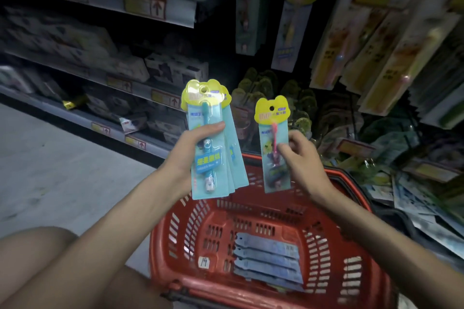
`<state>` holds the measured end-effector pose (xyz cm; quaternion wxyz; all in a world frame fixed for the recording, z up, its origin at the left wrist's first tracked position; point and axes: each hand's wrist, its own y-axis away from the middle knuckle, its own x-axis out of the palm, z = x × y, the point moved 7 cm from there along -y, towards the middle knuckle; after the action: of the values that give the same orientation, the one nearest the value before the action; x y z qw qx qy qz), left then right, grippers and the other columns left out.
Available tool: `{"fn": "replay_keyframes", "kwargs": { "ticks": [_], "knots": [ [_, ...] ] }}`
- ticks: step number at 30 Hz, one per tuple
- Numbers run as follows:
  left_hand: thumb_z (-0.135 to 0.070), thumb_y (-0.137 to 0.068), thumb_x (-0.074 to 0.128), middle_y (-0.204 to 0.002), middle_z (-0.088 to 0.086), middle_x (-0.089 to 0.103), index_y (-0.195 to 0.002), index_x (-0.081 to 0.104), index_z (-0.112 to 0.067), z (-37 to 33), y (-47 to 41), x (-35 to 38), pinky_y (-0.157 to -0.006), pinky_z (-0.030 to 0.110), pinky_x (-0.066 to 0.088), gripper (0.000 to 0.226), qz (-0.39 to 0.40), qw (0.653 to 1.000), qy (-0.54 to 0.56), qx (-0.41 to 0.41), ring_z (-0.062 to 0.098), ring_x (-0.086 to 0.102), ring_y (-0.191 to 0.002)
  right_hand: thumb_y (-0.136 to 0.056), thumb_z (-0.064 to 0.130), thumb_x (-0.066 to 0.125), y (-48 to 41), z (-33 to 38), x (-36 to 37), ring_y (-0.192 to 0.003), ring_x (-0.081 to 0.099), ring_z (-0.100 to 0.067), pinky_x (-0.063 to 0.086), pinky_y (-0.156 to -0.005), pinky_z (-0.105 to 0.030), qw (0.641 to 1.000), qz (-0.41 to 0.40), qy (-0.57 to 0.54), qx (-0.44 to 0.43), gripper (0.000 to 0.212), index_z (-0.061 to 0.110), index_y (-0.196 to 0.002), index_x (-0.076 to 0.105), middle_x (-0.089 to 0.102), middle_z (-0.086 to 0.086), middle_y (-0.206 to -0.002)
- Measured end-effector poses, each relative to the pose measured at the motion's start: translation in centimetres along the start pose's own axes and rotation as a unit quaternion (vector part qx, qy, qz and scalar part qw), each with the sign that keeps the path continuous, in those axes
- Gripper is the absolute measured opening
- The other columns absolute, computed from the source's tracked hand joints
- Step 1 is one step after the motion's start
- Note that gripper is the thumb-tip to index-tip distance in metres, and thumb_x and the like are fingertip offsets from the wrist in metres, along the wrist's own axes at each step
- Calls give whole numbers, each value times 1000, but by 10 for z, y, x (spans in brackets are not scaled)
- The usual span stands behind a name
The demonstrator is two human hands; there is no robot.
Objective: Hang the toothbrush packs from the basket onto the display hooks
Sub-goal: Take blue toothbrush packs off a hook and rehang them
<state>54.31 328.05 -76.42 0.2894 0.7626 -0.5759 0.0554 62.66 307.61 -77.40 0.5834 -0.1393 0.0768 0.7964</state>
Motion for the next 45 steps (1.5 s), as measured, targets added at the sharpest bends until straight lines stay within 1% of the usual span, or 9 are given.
{"fn": "replay_keyframes", "kwargs": {
  "ticks": [8,12,16,18,20,29,31,40,45],
  "knots": [
    [-25,-86,77,-91,14,75,-108,77,-13,-65,-7,8,-77,52,64,25,-44,996,-19,75,34,74,-76,-103,9,59,-39,89,1,-68,68,4,50,-59,-13,995,-27,-59,-77,11,0,-105,65,73,13,-75],
    [-29,-77,85,-103,20,76,-114,75,-15,-76,-18,-2,-75,56,64,41,-72,991,-15,111,40,77,-87,-103,13,62,-62,108,4,-73,71,1,52,-61,-14,992,-58,-51,-104,11,7,-107,69,76,7,-86],
    [-27,-77,86,-106,19,78,-113,76,-18,-76,-27,-4,-75,55,65,38,-77,986,-25,148,38,78,-89,-101,16,65,-98,117,6,-77,71,-2,58,-68,-28,986,-112,-7,-124,7,15,-103,71,76,4,-90],
    [-25,-78,85,-103,20,77,-111,75,-18,-78,-30,1,-75,58,64,36,-69,983,-43,162,40,78,-88,-101,19,64,-116,121,10,-83,74,-8,63,-78,-42,983,-128,8,-129,10,26,-100,71,77,4,-91],
    [-24,-77,85,-102,21,77,-109,75,-16,-84,-32,4,-75,63,63,35,-63,981,-53,176,42,77,-88,-98,18,62,-130,128,14,-81,74,-13,62,-79,-48,980,-141,13,-140,14,29,-95,71,77,5,-86],
    [-22,-67,83,-99,17,80,-104,78,-14,-115,-39,7,-77,59,64,39,-38,971,-15,235,36,78,-86,-102,18,59,-118,163,34,-80,67,-26,58,-72,-51,968,-119,-3,-220,15,28,-99,70,71,-1,-80],
    [-13,-61,88,-97,15,80,-101,81,-14,-126,-43,7,-74,55,65,41,-26,967,4,252,33,78,-83,-103,18,58,-114,161,32,-81,66,-29,56,-71,-50,968,-116,-12,-222,16,28,-100,70,70,-3,-82],
    [-22,-78,69,-89,5,78,-97,81,-20,-190,-50,24,-66,41,64,23,78,951,64,294,24,76,-75,-105,21,57,-113,149,23,-86,70,-28,56,-77,-56,973,-113,5,-201,18,34,-103,69,74,3,-89],
    [-25,-78,69,-92,7,78,-99,83,-19,-198,-63,32,-75,44,65,26,89,953,77,280,25,74,-77,-105,21,57,-114,150,20,-83,70,-27,56,-76,-56,976,-108,9,-188,19,35,-101,70,74,5,-87]
  ]
}}
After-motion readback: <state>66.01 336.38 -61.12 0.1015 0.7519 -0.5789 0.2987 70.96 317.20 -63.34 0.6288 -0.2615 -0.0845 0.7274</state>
